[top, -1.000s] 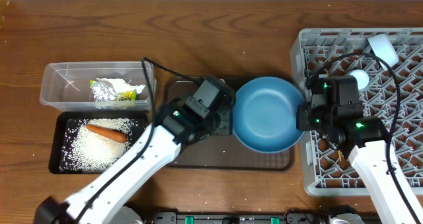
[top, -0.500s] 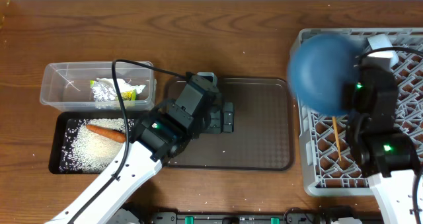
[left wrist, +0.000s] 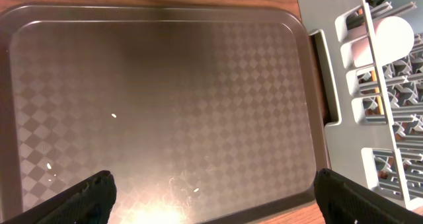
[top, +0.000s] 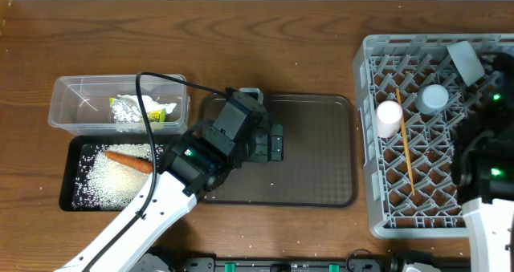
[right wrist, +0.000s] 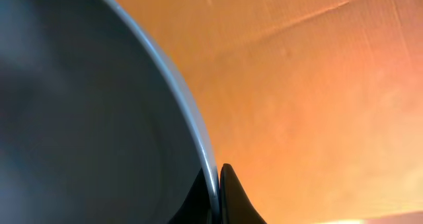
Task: Sort waste into correct bins and load items into the dishwasher rack
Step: 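Release the left gripper and lift the blue plate right with the right gripper, then carry the blue plate right over the grey rack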
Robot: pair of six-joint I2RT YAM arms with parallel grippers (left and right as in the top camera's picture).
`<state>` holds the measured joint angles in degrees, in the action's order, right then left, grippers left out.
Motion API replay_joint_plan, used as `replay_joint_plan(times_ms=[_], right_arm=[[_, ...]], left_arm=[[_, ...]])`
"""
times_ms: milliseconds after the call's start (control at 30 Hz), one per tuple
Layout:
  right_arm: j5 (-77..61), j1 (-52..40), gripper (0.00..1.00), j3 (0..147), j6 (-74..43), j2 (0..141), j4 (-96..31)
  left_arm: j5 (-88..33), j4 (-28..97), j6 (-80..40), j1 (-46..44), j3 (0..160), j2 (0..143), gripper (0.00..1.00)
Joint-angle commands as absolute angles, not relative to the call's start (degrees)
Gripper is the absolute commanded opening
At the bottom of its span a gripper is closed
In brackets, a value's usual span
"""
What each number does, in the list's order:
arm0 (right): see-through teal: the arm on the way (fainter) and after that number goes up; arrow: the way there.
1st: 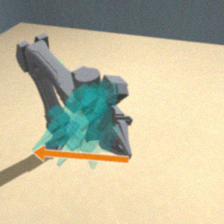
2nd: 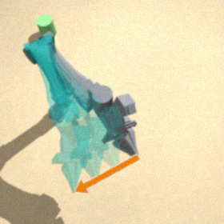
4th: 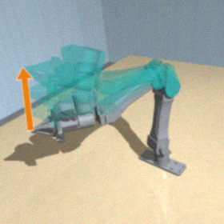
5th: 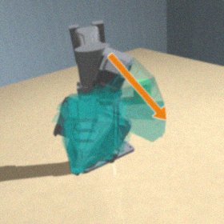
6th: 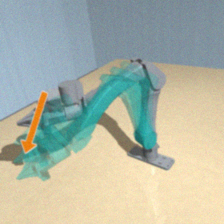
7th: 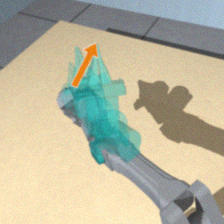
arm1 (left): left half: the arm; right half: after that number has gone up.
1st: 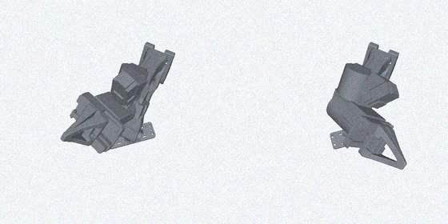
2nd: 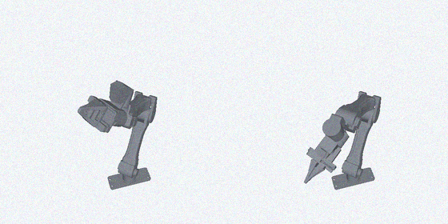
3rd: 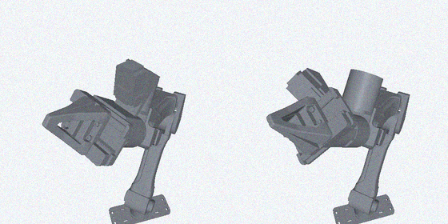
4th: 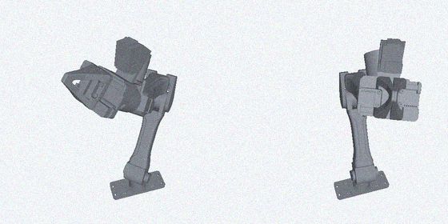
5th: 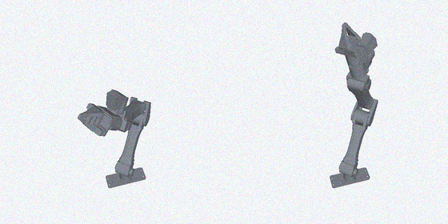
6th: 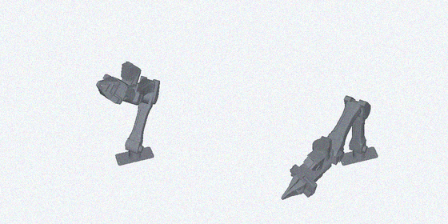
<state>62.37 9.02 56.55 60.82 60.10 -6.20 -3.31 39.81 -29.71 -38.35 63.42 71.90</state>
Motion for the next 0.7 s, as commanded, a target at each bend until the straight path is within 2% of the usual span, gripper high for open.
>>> replay_joint_plan(times_ms=[0,200,667], right_arm=[[64.77,12.01,0.01,57.63,76.23,61.32,-6.28],[65.56,16.01,0.01,57.63,87.53,63.81,-6.11],[62.48,25.3,0.01,57.63,90.96,69.71,-5.98]], left_arm=[[-2.31,39.88,-28.95,-38.22,63.55,72.29,0.98],[-2.31,39.88,-28.95,-38.22,63.55,72.29,0.98],[-2.31,39.88,-28.95,-38.22,63.55,72.34,0.98]])
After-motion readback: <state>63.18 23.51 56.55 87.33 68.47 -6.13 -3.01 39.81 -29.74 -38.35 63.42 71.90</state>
